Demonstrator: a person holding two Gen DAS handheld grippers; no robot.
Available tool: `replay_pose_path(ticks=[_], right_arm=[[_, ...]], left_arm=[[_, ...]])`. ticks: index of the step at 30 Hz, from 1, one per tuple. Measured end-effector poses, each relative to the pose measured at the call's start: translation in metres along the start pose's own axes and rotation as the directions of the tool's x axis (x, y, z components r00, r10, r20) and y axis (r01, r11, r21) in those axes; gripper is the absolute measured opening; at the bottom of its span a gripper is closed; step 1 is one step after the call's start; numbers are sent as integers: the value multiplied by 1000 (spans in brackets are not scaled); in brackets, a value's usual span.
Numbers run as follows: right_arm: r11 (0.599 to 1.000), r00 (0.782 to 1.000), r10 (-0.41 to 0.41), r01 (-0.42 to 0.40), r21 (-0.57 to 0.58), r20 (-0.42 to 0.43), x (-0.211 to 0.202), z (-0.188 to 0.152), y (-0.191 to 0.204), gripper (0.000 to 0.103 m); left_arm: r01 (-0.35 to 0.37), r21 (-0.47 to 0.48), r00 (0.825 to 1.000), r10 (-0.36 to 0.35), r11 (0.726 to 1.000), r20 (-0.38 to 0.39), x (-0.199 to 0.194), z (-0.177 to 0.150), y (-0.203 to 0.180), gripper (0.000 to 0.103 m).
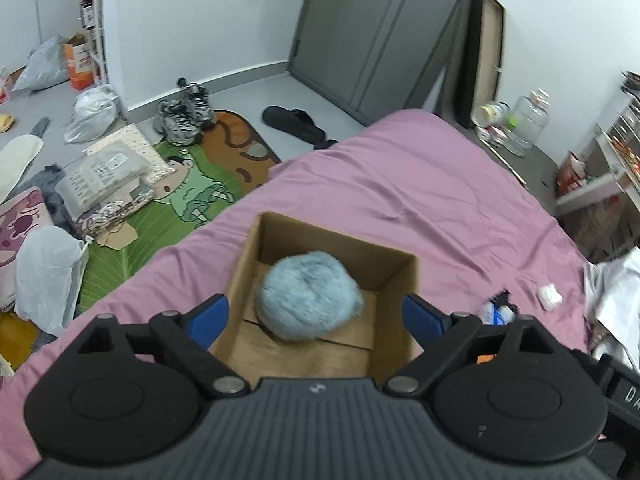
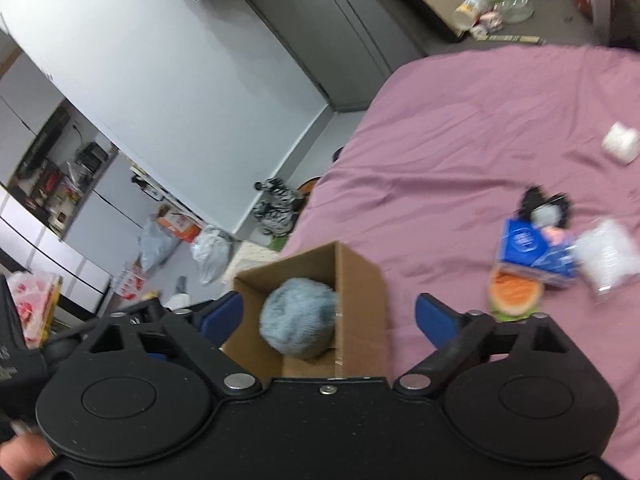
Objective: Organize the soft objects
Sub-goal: 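Open both grippers to release the fluffy ball inside the box, then move both grippers back toward the tissue pack and plastic bag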
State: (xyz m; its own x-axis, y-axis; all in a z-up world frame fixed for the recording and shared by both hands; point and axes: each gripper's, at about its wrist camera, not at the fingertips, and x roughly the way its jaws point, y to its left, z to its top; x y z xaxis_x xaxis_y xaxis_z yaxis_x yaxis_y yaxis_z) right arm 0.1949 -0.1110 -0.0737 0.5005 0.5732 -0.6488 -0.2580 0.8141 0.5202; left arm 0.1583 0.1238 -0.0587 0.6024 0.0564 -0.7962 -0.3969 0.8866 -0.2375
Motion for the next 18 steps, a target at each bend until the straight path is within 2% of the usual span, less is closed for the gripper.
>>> replay_pose_path(ticks=[3, 11, 18], right_arm=[[999, 999, -40, 40, -22, 3, -14, -1, -5, 103], [996, 997, -72, 73, -46, 13, -47, -4, -19, 103], [991, 995, -101, 102, -88, 10, -72, -2, -30, 103]], left_arm=[[18, 9, 1000, -18, 1000, 2, -10, -5, -10, 93], [51, 65, 999, -50, 997, -13, -31, -17, -36, 94], [37, 112, 999, -36, 993, -15, -43, -29, -58, 94]])
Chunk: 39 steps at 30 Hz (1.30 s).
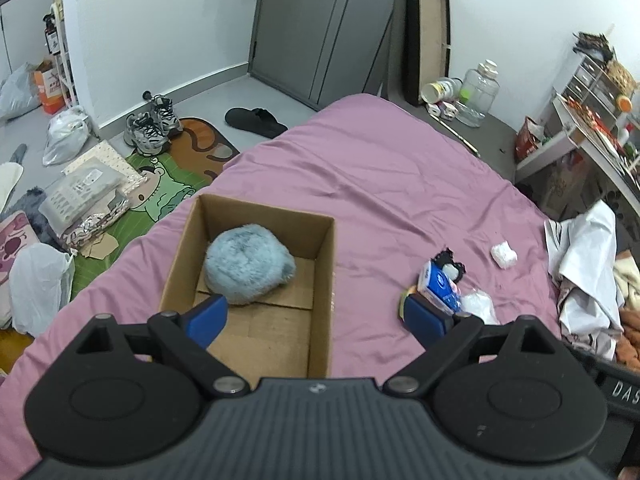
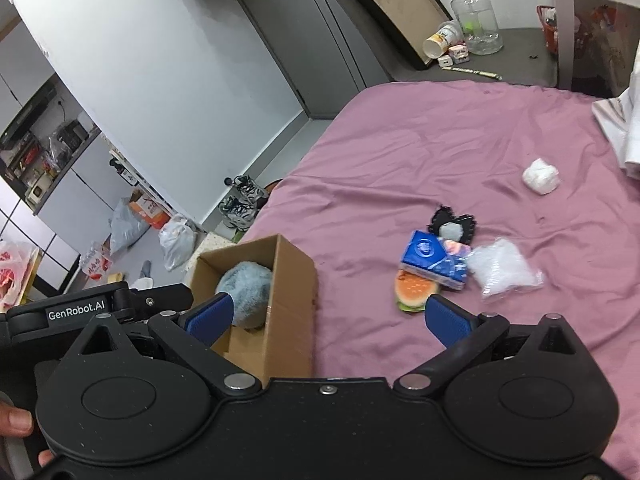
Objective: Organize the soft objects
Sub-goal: 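Move both grippers back toward the tissue pack and plastic bag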
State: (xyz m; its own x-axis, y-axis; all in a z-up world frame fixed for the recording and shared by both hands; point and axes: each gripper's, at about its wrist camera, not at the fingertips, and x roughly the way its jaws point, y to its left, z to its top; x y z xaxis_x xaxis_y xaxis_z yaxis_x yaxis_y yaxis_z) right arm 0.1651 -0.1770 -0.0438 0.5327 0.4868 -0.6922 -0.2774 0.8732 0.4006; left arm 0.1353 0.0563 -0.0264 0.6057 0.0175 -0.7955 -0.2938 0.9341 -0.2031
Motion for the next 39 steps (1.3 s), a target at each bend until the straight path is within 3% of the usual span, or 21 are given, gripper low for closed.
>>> replay_pose_path(ticks=[10, 20, 39], right_arm=[[998, 998, -58, 59, -34, 27, -26, 9, -30, 103], [995, 996, -86, 85, -46, -8, -32, 21, -62, 103], [987, 991, -135, 136, 82, -13, -2, 26, -128, 102]], left_arm=[[11, 62, 1000, -13, 998, 28, -12, -10, -37, 101], [6, 92, 1000, -8, 996, 22, -8, -13, -70, 102], [111, 151, 994, -109, 982, -18, 52, -15, -126, 99]])
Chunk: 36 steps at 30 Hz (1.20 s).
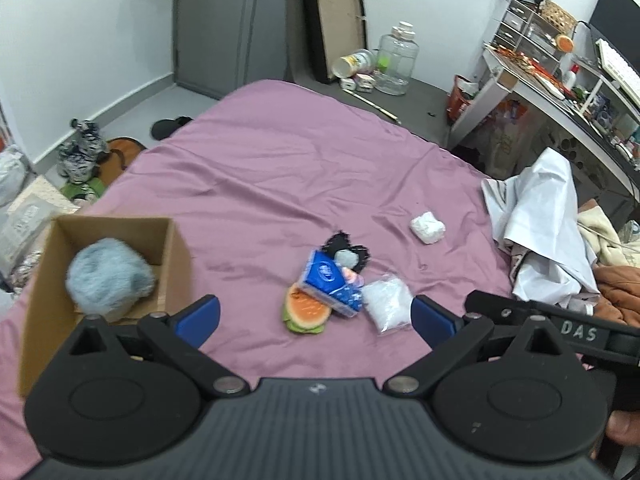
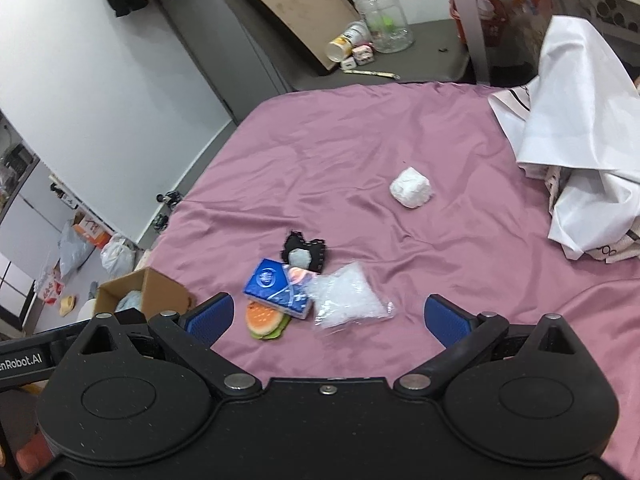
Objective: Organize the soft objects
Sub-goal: 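Move both grippers back toward the tissue pack and plastic bag, then close the left gripper on the blue Vinda tissue pack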
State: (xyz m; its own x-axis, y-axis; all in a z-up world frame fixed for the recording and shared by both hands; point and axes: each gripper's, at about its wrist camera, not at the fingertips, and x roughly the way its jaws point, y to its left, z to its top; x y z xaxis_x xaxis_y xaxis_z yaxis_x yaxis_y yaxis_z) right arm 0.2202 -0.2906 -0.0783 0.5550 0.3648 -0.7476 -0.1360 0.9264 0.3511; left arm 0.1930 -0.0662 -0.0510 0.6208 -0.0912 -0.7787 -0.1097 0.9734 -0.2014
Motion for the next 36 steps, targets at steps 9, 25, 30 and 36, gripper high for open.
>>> replay_pose_path(ticks=[9, 25, 30, 36], right_arm=[[997, 999, -22, 25, 80, -41, 28, 0, -23, 94], [983, 996, -54, 64, 170, -66, 59, -4, -40, 93], [982, 996, -62, 72, 176, -64, 69, -5, -42, 93], [980, 994, -75, 89, 180, -84, 87, -8, -43, 93]], left_arm=[[28, 30, 999, -27, 999, -26, 48, 5, -8, 95], [36, -45, 994, -41, 998, -106, 126, 18, 10, 79], [44, -54, 992, -50, 998, -114, 141, 22, 12, 78], [49, -72, 982, -61, 996, -179, 165, 19, 11, 75]])
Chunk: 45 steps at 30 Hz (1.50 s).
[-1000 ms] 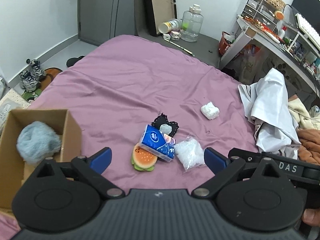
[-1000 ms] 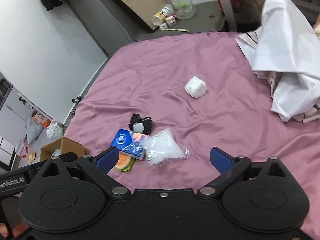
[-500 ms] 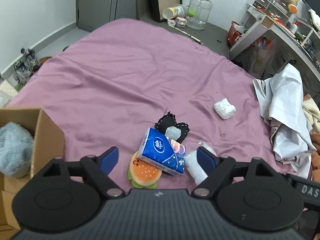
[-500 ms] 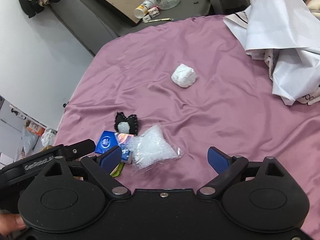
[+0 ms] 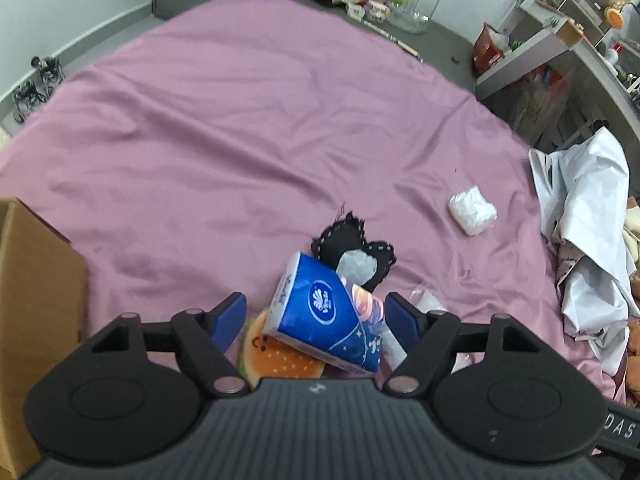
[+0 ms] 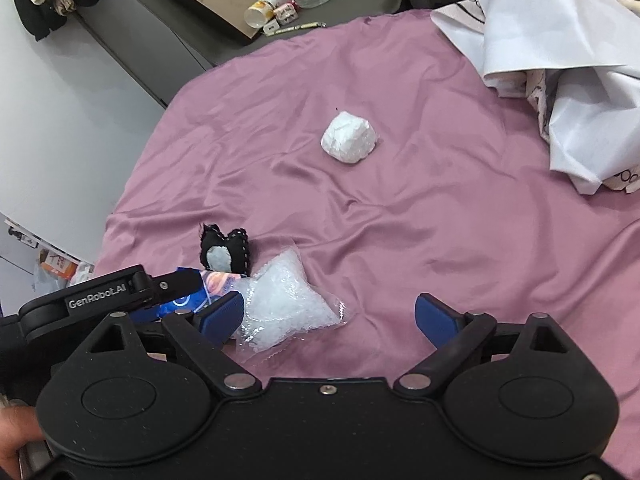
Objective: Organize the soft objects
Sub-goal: 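Close the left gripper on the blue Vinda tissue pack, then lift the tissue pack with the left gripper while the right gripper grasps the clear foam bag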
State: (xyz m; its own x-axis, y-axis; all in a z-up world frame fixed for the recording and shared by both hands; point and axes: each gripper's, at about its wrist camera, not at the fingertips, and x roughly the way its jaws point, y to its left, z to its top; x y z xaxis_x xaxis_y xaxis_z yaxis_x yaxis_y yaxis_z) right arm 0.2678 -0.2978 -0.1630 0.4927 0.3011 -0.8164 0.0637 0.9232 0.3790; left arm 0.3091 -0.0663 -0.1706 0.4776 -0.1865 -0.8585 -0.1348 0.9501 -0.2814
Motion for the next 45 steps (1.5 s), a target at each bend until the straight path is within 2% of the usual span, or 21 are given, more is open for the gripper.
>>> replay_pose_path(ticks=[2, 4, 5, 12, 17, 23, 26, 28, 29, 30, 31, 32, 34, 36, 41, 45], right_arm=[[1000, 1000, -4, 4, -7, -7, 4, -1, 2, 93], [1000, 1000, -4, 4, -16, -10, 6, -3, 4, 93], [1000, 1000, -7, 7, -20, -12, 6, -3, 5, 93], [999, 1000, -13, 13, -41, -4, 6, -5, 10, 93], [998, 1000, -14, 14, -53, 1, 10, -7, 13, 93], [996, 1000, -1, 2, -91, 4, 15, -11, 20, 93], [995, 1000, 0, -3, -104, -26, 21, -12, 22, 79], [994, 999, 0, -5, -105, -43, 24, -14, 22, 60], [995, 999, 10, -16, -102, -52, 24, -14, 21, 53], [994, 998, 9, -16, -104, -60, 25, -15, 21, 37], [994, 997, 11, -19, -108, -70, 25, -15, 21, 13], [994, 996, 21, -30, -101, -88, 27, -16, 20, 6], [996, 995, 23, -30, -83, -93, 27, -17, 18, 0], [994, 996, 5, -15, -112, -86, 23, -19, 21, 0], [994, 996, 20, -30, -105, -90, 9, -22, 23, 0], [998, 995, 24, -30, -57, -97, 3, -23, 17, 0]], left_arm=[[-5, 5, 1000, 5, 1000, -14, 6, -1, -1, 75], [0, -9, 999, 0, 1000, -33, 12, -3, 0, 69], [-11, -19, 999, 11, 1000, -37, 13, -4, 1, 62], [-14, -33, 1000, 15, 999, 7, -3, -5, -2, 34], [2, -61, 1000, 0, 998, 23, -15, -3, 0, 25], [5, -77, 999, -2, 997, 40, -30, -7, 3, 20], [6, -83, 999, -3, 997, 36, -35, -10, 4, 20], [4, -84, 999, -1, 996, 33, -37, -12, 4, 20], [2, -83, 999, 1, 997, 32, -37, -14, 4, 20], [0, -82, 999, 3, 997, 33, -39, -16, 4, 20], [-1, -80, 999, 4, 997, 34, -40, -17, 4, 20], [0, -80, 999, 3, 997, 34, -41, -18, 4, 20], [0, -82, 999, 2, 997, 34, -43, -20, 3, 20], [-1, -84, 999, 4, 996, 35, -46, -23, 4, 20], [3, -84, 999, 0, 996, 35, -54, -31, 4, 20], [3, -74, 999, 1, 997, 46, -63, -33, 3, 20]])
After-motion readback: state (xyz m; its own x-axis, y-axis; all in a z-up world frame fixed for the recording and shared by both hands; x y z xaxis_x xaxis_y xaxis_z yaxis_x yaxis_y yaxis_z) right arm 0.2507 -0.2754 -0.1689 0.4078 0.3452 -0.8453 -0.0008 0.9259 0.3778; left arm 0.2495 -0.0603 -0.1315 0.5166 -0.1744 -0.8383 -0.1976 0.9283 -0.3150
